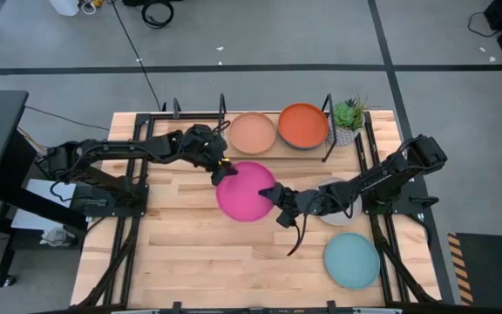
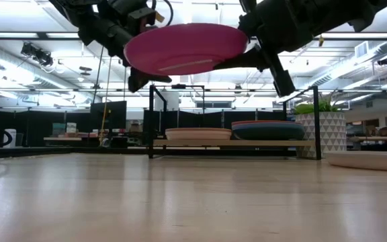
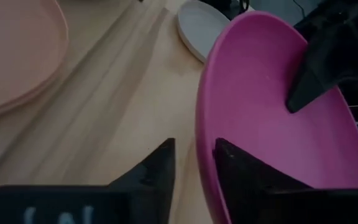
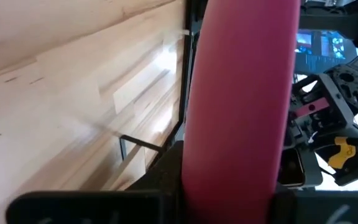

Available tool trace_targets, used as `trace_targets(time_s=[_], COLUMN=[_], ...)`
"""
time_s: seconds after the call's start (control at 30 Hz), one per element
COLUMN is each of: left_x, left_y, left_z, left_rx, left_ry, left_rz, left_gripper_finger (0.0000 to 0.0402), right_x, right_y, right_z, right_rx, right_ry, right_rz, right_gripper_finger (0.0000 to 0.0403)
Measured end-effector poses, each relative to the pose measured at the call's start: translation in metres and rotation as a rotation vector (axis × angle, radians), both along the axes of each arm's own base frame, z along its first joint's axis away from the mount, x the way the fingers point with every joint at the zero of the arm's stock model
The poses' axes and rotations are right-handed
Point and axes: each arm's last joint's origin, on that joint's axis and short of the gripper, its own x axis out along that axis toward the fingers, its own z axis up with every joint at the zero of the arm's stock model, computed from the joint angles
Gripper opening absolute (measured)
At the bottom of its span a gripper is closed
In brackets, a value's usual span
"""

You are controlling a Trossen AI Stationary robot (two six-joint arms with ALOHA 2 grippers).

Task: Place and stack plates onto a shelf
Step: Stack the pink plate on top of the orange plate on the shelf

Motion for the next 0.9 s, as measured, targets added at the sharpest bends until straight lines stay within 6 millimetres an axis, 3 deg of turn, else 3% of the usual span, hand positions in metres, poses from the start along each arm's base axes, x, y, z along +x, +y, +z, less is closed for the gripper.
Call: trace_targets(time_s=[0.3,0.57,0.73,0.9], left_x=[-0.013,-0.040,-0.046,-0.045], left_y=[0.006,0.003,-0.010,-0.017], left_z=[0.016,0.049,0.061,0.062], left_rx=[0.095,0.270,0.438,0.476], left_ry=[-0.049,-0.141,-0.161,-0.151], left_rz=[-0.003,0.036,0.056,0.061], left_gripper_finger=[0.0203,0.0213,0.0209,0.0208], right_x=[-0.007,-0.013,-0.012,-0.012], right_y=[0.008,0.010,-0.014,-0.047], right_z=[-0.002,-0.002,-0.004,-0.010], right_rx=[-0.018,-0.014,0.030,0.070], right_ry=[0.005,-0.072,-0.151,-0.198], right_rz=[-0.133,-0.353,-0.582,-0.774], right_gripper_finger=[0.0061,0.0061,0.0061,0.0061])
